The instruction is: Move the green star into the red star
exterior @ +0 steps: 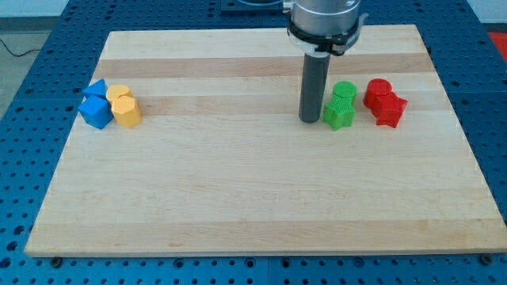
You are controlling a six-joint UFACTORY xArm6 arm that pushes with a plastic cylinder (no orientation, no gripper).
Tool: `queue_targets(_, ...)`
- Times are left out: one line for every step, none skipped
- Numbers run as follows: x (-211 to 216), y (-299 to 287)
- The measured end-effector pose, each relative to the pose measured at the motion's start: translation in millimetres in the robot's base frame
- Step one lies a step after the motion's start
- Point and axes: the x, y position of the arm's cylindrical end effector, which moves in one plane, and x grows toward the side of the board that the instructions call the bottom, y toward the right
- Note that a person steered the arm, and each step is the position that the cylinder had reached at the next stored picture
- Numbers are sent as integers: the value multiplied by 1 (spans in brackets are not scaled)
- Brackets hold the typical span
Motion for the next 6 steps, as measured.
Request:
queue_targets(-1, 27)
queue_targets(-1, 45)
queue_targets(1, 27)
queue_targets(19, -2)
queue_targets(30, 1)
queue_targets(30, 22)
